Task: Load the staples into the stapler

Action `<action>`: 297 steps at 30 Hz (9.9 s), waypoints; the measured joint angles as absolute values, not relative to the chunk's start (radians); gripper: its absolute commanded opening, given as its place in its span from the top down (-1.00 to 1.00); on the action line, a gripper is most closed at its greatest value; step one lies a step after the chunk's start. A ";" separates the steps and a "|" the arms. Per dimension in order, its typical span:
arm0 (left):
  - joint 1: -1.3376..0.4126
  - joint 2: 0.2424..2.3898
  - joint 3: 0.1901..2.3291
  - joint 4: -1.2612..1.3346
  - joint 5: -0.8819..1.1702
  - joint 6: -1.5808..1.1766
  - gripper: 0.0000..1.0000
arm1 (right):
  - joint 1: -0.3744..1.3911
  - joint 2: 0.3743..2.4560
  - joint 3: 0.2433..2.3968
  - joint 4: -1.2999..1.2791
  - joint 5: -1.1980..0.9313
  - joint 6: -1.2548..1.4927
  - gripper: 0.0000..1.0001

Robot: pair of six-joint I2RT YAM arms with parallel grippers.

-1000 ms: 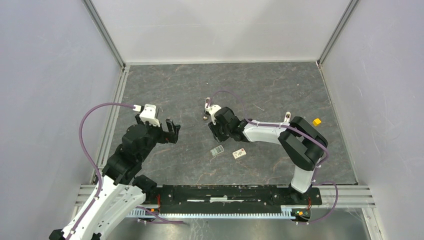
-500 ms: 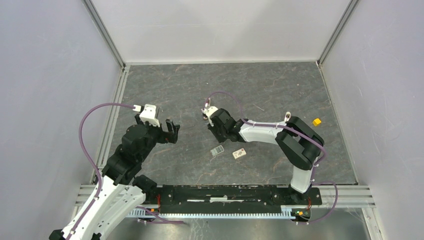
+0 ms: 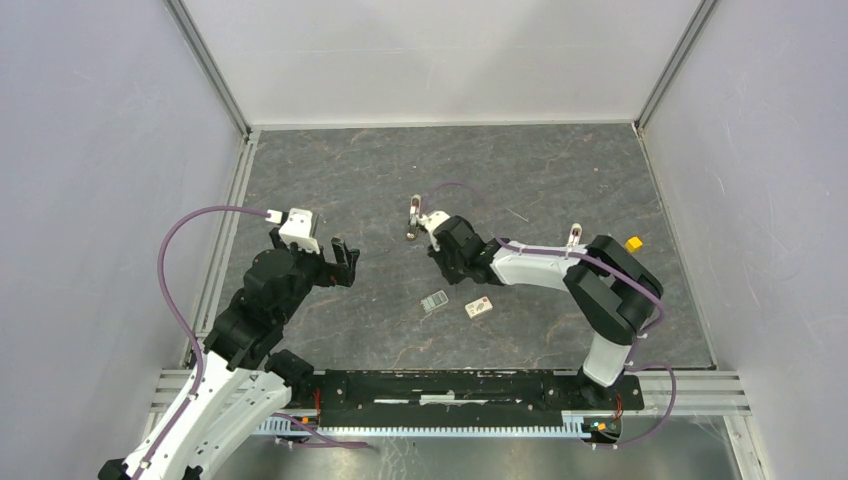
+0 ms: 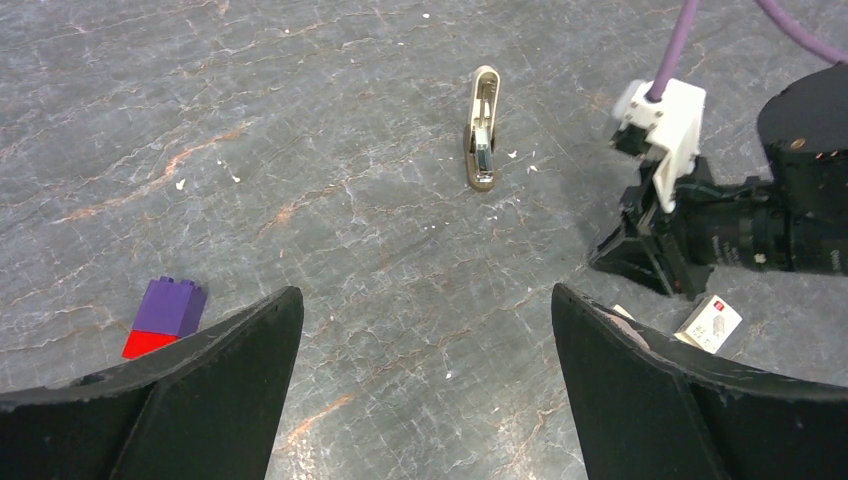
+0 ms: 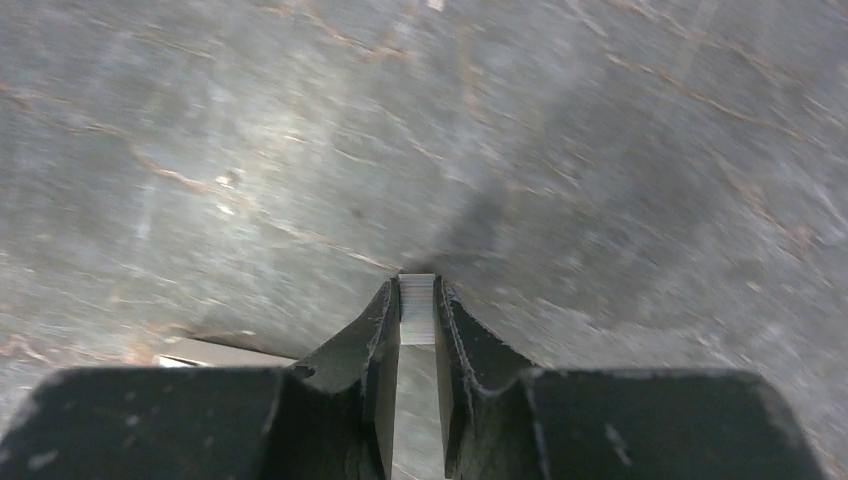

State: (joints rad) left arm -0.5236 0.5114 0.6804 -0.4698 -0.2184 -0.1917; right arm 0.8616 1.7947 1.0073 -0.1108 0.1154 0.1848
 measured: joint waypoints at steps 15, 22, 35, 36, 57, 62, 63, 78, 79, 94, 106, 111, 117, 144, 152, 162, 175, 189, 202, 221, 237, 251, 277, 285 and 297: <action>-0.524 0.513 0.680 -0.493 -0.197 -0.168 -1.00 | 0.512 1.491 0.787 -0.140 0.182 0.177 0.58; -0.524 0.500 0.671 -0.494 -0.177 -0.166 -1.00 | 0.338 1.343 0.684 -0.171 0.223 0.178 0.57; -0.524 0.490 0.666 -0.495 -0.155 -0.159 -1.00 | 0.140 1.254 0.596 -0.167 0.246 0.178 0.57; -0.524 0.488 0.665 -0.494 -0.155 -0.159 -1.00 | 0.133 1.254 0.592 -0.163 0.246 0.178 0.57; -0.524 0.502 0.664 -0.495 -0.156 -0.154 -1.00 | 0.073 1.254 0.558 -0.057 0.201 0.220 0.56; -0.524 0.506 0.664 -0.494 -0.156 -0.150 -1.00 | 0.067 1.256 0.556 -0.043 0.192 0.226 0.56; -0.524 0.506 0.664 -0.494 -0.156 -0.149 -1.00 | 0.067 1.256 0.554 -0.040 0.191 0.228 0.56; -0.524 0.508 0.664 -0.494 -0.156 -0.148 -1.00 | 0.053 1.269 0.526 -0.007 0.176 0.239 0.57; -0.524 0.509 0.664 -0.494 -0.156 -0.148 -1.00 | 0.051 1.269 0.526 -0.006 0.176 0.239 0.57; -0.524 0.511 0.664 -0.495 -0.157 -0.148 -1.00 | 0.038 1.269 0.510 0.027 0.150 0.242 0.57; -0.524 0.511 0.664 -0.494 -0.158 -0.148 -1.00 | 0.027 1.274 0.508 0.044 0.135 0.242 0.57; -0.524 0.511 0.664 -0.495 -0.159 -0.148 -1.00 | 0.024 1.277 0.508 0.045 0.133 0.242 0.58; -0.524 0.511 0.664 -0.495 -0.159 -0.148 -1.00 | 0.023 1.279 0.503 0.048 0.132 0.242 0.58; -0.524 0.510 0.664 -0.495 -0.165 -0.148 -1.00 | 0.018 1.280 0.496 0.055 0.128 0.254 0.58; -0.524 0.509 0.664 -0.495 -0.165 -0.148 -1.00 | 0.017 1.278 0.497 0.044 0.128 0.272 0.58; -0.524 0.508 0.664 -0.495 -0.165 -0.148 -1.00 | 0.017 1.269 0.508 0.036 0.131 0.278 0.58; -0.524 0.508 0.664 -0.494 -0.165 -0.148 -1.00 | 0.017 1.269 0.509 0.037 0.131 0.300 0.58; -0.524 0.508 0.664 -0.494 -0.165 -0.148 -1.00 | 0.017 1.273 0.509 0.045 0.131 0.310 0.59; -0.524 0.508 0.664 -0.494 -0.165 -0.148 -1.00 | 0.017 1.279 0.504 0.055 0.132 0.306 0.59; -0.524 0.508 0.664 -0.495 -0.165 -0.148 -1.00 | 0.017 1.288 0.480 0.093 0.132 0.293 0.55; -0.524 0.508 0.664 -0.494 -0.165 -0.148 -1.00 | 0.017 1.253 0.488 0.035 0.127 0.281 0.32; -0.524 0.509 0.664 -0.494 -0.165 -0.148 -1.00 | 0.017 1.299 0.556 0.037 0.147 0.255 0.13; -0.524 0.515 0.664 -0.494 -0.165 -0.148 -1.00 | -0.053 1.336 0.556 0.077 0.171 0.249 0.07; -0.524 0.515 0.664 -0.494 -0.165 -0.148 -1.00 | -0.054 1.338 0.554 0.097 0.150 0.253 0.07; -0.524 0.515 0.664 -0.494 -0.165 -0.148 -1.00 | -0.054 1.340 0.524 0.097 0.130 0.261 0.07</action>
State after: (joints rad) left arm -0.5236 0.5152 0.6643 -0.4938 -0.1650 -0.1478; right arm -0.0544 1.3396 0.5243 0.0967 0.1303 0.2607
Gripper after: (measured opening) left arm 0.994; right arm 0.463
